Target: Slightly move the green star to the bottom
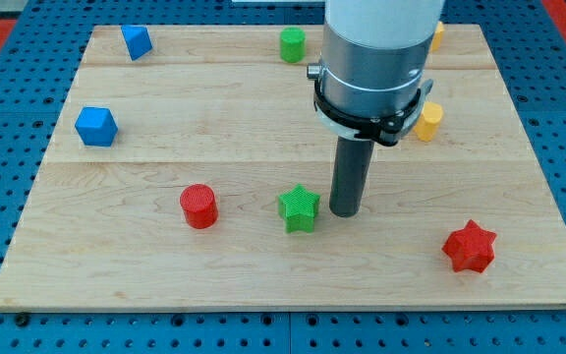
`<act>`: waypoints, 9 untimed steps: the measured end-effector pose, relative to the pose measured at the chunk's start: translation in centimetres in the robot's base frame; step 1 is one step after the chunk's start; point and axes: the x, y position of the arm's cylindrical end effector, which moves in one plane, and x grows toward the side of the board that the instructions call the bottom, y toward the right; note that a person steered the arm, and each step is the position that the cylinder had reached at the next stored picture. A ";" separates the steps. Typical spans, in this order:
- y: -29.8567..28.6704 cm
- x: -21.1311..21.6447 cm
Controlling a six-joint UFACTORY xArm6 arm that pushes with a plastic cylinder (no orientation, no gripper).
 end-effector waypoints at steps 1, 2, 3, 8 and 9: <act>-0.1 -1.0; -0.1 -2.0; -0.1 -3.1; -3.6 -2.0; -4.6 -2.0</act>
